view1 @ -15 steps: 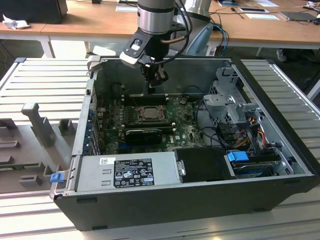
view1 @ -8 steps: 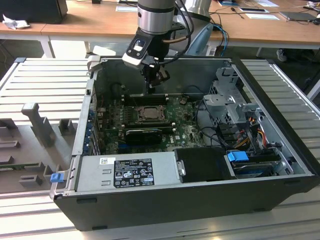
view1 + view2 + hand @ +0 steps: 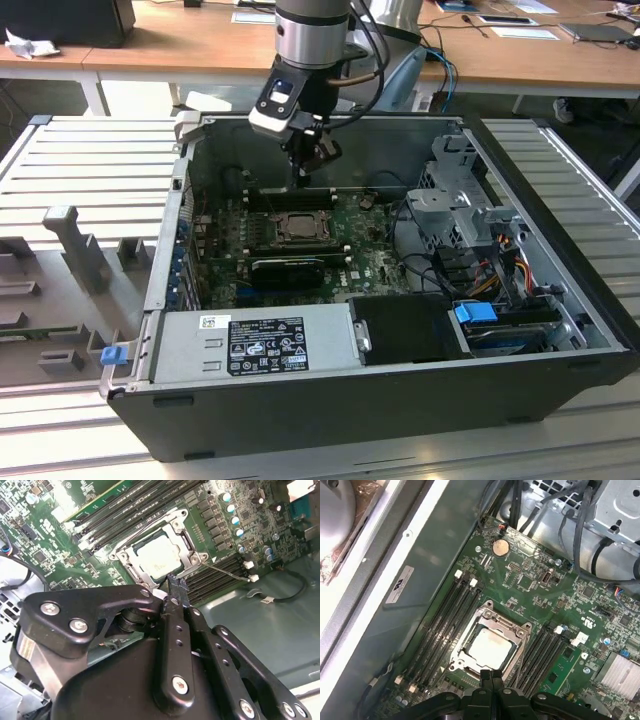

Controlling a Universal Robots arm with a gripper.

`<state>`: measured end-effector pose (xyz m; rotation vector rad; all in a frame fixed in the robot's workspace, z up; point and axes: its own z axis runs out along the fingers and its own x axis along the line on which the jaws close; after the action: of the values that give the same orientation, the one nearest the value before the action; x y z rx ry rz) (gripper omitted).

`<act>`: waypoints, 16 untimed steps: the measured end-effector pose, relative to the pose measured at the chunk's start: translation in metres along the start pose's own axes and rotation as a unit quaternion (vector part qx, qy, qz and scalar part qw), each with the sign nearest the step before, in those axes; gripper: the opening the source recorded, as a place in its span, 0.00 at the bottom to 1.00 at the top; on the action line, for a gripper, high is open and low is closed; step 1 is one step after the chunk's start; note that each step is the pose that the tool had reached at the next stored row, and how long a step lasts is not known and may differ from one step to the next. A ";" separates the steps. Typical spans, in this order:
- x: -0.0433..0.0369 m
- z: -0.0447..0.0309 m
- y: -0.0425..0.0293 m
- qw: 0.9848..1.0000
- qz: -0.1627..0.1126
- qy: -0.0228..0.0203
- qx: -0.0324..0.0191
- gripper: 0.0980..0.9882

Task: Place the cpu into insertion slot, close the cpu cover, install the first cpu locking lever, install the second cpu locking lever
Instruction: 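Install the first cpu locking lever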

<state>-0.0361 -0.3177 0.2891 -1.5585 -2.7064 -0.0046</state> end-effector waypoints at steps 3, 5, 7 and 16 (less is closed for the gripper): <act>0.0000 0.0000 0.0000 1.000 -0.016 0.000 0.000 0.01; 0.0000 0.0000 0.0000 0.999 -0.033 0.000 0.001 0.01; 0.0000 0.0000 0.0000 0.999 -0.048 0.000 0.001 0.01; -0.0001 0.0000 0.0000 0.992 -0.125 -0.002 0.000 0.01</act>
<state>-0.0361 -0.3177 0.2892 -1.2105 -2.8826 -0.0039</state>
